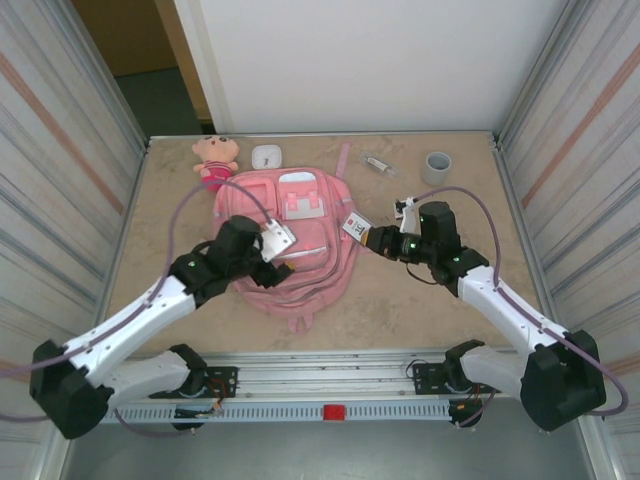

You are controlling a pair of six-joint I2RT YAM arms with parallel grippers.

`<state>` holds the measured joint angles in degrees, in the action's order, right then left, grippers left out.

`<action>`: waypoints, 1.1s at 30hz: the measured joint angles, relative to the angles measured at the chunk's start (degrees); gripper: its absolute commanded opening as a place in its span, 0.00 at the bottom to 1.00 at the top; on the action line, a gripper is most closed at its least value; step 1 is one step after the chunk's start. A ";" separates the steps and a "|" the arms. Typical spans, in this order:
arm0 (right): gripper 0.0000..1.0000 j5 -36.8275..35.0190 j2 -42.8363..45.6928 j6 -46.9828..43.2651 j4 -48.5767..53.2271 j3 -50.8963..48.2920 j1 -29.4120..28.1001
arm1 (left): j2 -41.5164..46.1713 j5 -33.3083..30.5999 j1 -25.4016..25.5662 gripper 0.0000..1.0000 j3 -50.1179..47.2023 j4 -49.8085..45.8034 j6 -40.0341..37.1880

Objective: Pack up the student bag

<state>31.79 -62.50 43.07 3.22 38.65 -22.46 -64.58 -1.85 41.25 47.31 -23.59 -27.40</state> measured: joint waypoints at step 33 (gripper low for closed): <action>0.10 -1.46 9.38 0.39 5.57 -3.34 6.21 | -6.27 0.81 1.73 0.00 -1.25 10.99 -3.19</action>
<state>30.33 -53.12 43.46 8.80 35.31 -16.25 -70.85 -1.04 42.98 46.06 -12.60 -30.59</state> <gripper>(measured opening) 0.152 0.061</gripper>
